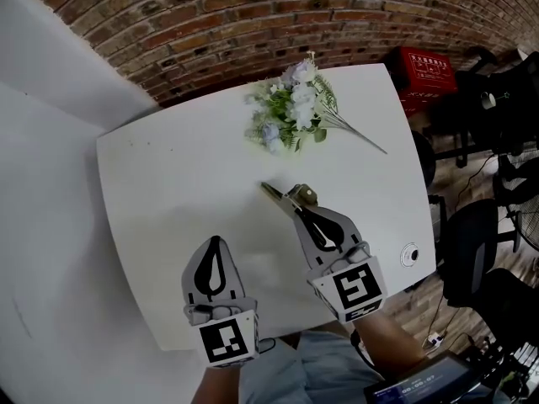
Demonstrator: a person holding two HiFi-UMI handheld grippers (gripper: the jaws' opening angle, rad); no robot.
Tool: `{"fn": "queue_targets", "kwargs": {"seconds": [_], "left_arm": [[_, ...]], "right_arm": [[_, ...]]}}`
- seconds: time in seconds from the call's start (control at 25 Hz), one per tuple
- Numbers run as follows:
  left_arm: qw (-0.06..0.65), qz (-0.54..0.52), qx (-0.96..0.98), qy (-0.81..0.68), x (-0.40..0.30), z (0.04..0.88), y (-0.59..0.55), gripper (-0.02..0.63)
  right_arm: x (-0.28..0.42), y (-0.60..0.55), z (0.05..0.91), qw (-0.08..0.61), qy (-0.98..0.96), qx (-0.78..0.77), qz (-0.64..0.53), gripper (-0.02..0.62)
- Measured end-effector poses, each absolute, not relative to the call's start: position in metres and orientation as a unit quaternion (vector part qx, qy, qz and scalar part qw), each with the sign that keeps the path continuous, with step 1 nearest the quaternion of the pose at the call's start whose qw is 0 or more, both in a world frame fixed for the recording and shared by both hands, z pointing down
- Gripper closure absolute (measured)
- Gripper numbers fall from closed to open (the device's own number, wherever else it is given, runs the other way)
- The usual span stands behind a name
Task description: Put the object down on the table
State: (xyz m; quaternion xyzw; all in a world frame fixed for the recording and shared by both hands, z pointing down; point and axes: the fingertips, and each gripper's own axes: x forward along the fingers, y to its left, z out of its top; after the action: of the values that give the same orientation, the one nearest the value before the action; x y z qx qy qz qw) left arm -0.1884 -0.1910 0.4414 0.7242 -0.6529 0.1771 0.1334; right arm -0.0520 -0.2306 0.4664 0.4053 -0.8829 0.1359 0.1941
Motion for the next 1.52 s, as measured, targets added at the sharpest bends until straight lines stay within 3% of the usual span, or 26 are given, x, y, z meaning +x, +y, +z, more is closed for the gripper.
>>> {"fn": "queue_targets", "kwargs": {"seconds": [1.52], "left_arm": [[0.15,0.198,0.725,-0.643,-0.199,0.475,-0.202,0.597]], "right_arm": [[-0.052,-0.238,0.497,0.203,-0.876,0.408,0.158,0.568]]}}
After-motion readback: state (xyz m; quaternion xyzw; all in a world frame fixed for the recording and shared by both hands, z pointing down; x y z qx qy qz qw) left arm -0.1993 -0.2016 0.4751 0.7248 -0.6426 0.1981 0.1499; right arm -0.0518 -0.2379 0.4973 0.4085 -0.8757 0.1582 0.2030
